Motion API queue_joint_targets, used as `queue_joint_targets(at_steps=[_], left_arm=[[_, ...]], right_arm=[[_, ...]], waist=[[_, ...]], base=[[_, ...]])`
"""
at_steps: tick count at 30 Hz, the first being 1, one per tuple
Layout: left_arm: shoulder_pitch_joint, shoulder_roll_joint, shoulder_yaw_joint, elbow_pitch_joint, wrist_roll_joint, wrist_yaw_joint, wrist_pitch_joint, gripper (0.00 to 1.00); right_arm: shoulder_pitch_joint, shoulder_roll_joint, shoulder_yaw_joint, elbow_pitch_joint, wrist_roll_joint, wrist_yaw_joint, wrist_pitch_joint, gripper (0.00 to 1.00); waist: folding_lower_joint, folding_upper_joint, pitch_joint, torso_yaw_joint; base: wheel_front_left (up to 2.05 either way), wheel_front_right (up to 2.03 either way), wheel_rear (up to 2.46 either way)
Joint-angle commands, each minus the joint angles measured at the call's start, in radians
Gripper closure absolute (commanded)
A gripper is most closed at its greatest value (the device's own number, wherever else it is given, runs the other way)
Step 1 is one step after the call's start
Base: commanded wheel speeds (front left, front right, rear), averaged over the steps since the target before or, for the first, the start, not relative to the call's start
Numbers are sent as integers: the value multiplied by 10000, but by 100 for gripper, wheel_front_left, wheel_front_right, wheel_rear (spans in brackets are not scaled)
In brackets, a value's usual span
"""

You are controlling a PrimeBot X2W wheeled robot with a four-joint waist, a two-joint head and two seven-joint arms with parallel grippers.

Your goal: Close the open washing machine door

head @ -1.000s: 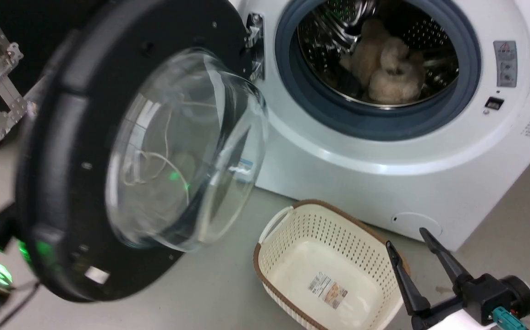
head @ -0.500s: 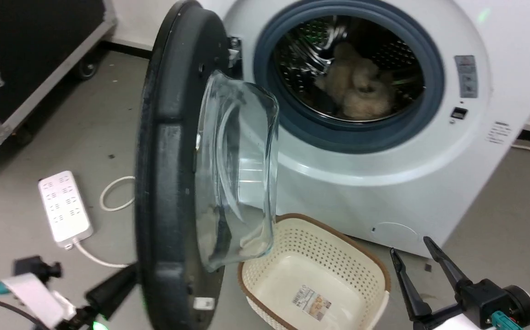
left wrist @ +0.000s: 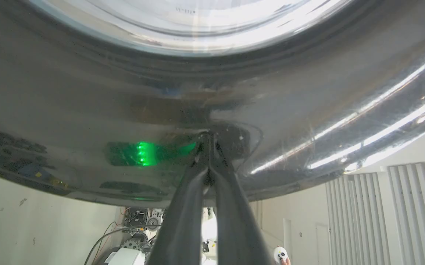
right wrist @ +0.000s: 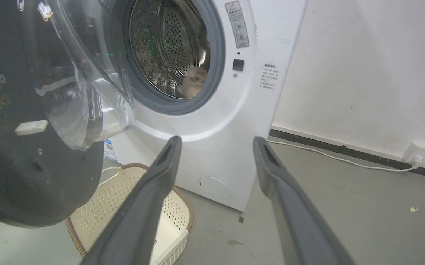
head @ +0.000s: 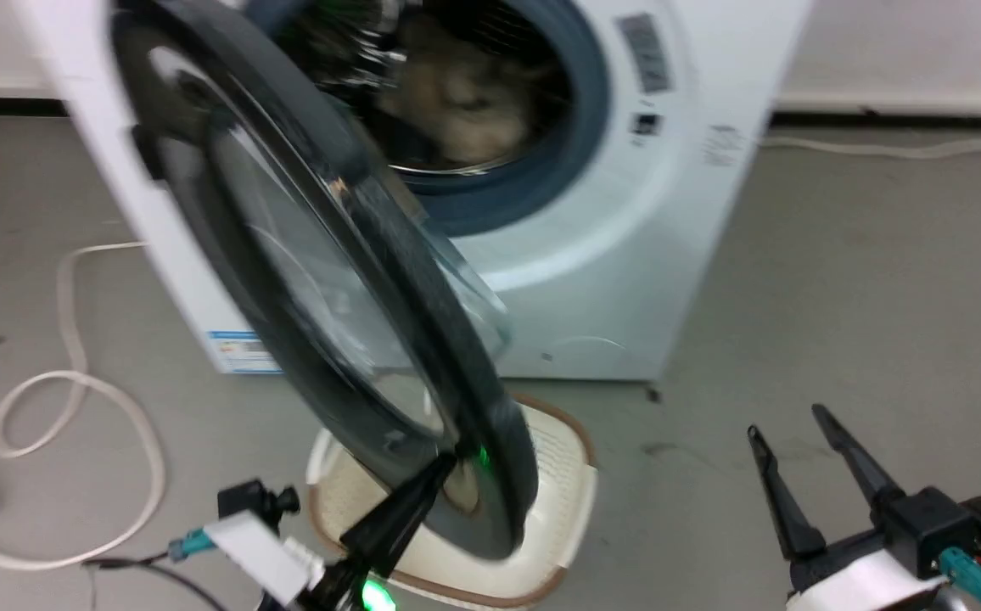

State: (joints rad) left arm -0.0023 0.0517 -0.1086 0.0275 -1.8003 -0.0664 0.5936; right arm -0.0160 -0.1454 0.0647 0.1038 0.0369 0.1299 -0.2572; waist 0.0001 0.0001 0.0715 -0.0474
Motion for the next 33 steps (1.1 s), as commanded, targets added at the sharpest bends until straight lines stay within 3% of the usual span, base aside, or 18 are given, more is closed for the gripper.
queue_joint_targets(at_steps=[1,4,5,6,18,25,31,32,33], left_arm=[[-426,-13,-162,180,-36,-184,-300,100],[-1159,-13,-395,676,-86,-432,-1078,100],[-2346,-14,-677,1301,-461,-595,-2316,100],[-2664,-14,-739,1468,-672,-613,-2662,100],[-6065,-14,-1453,3256,-554,-640,-6031,100],[-6353,-14,-1774,3501,-661,-641,-6307,100],[-5176,6,-2031,2536,571,-641,-5982,100],[-4879,64,-2081,2304,868,-641,-5987,74],[-4575,175,-2159,2069,1241,-641,-6053,16]], right_arm=[[-185,-71,-44,-47,69,8,-46,0],[-323,-90,-67,-58,141,8,-46,0],[-473,-61,-119,-62,237,8,-46,0],[-509,-39,-109,-58,254,8,-46,0],[-958,201,160,12,383,8,-46,0],[-1004,281,134,91,379,8,-46,0],[-847,275,7,-66,319,8,-46,0],[-795,267,-24,-107,304,8,-46,0],[-731,251,-50,-138,281,8,-46,0]], waist=[[-1,-1,650,-998],[-1,-1,979,-1632],[-1,-1,1343,-2240],[-1,-1,1416,-2370],[-1,-1,1974,-3196],[-1,-1,1858,-3006],[-1,-1,1299,-2390],[-1,-1,1181,-2254],[-1,-1,1048,-2107]], base=[[0,0,0],[0,0,0],[0,0,0],[0,0,0],[0,0,0],[0,0,0],[0,0,0],[0,0,0],[0,0,0]])
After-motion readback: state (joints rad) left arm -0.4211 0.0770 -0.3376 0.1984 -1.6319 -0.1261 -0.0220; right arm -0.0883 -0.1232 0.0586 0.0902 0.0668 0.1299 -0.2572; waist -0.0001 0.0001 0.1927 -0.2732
